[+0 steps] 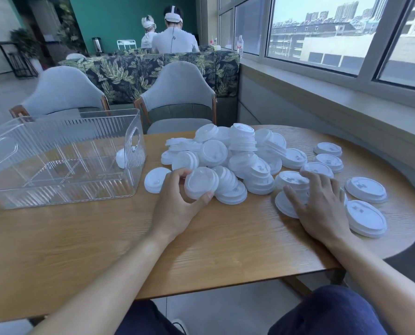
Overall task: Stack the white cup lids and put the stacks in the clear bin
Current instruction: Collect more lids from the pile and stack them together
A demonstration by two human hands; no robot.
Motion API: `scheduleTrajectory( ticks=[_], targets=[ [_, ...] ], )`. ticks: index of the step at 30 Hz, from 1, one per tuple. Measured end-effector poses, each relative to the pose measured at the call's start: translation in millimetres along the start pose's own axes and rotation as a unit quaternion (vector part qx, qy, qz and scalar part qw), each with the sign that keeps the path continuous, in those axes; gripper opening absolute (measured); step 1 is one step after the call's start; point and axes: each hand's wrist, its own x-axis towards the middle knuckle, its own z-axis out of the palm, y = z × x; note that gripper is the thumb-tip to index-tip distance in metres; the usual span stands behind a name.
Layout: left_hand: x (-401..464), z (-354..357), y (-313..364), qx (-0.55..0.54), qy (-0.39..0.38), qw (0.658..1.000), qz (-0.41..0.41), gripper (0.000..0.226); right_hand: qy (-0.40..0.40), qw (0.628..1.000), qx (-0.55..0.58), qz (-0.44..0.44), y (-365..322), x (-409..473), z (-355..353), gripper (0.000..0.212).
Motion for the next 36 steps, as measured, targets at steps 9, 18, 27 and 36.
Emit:
scheduleTrajectory(
  ticks=[9,18,27,36],
  targets=[
    [-11,-42,-20,0.069,-0.045,0.997,-0.007,0.066,0.029,0.994,0.043,-0.100,-19,-17,-4,0.068],
    [-13,-48,-18,0.082,-0.083,0.993,-0.027,0.070,-0.062,0.970,0.110,-0.206,-55,-45,9,0.069],
    [-7,-51,-25,0.093,-0.096,0.990,-0.046,0.064,-0.196,0.946,0.103,-0.237,-84,-54,16,0.071],
    [-4,-49,-26,0.117,-0.151,0.980,-0.051,0.080,-0.216,0.943,0.088,-0.239,-81,-51,17,0.071]
  ],
)
